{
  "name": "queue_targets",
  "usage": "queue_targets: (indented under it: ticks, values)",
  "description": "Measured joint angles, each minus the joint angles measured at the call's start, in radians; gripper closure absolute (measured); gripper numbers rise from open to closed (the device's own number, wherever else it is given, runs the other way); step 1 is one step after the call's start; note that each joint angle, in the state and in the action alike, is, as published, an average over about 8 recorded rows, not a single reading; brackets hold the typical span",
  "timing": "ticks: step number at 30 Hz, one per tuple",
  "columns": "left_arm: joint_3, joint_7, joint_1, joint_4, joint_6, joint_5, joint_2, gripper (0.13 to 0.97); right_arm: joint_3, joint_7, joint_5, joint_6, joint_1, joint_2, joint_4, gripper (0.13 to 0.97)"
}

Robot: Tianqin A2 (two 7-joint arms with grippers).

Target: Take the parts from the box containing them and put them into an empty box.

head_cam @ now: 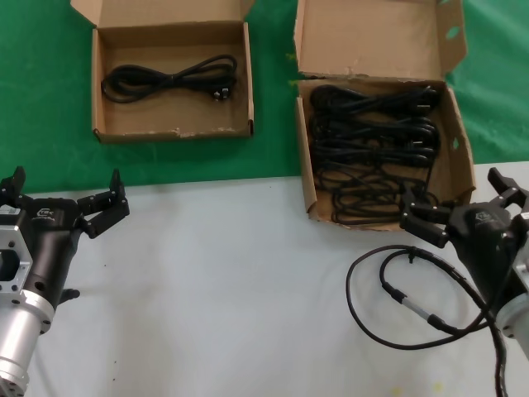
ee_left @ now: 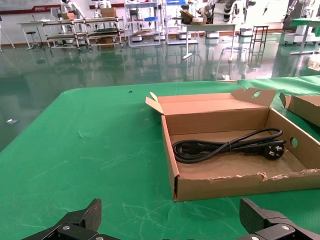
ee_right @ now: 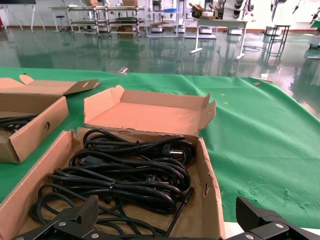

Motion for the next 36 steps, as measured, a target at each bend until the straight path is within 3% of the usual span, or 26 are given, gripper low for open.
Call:
queue_targets:
  ticks: [36]
  values:
    - [0.0, 0.0, 0.0, 0.0, 0.0, 0.0, 0.0, 0.132, 0.0, 0.0, 0.0, 0.0, 0.0, 0.0, 0.0, 0.129]
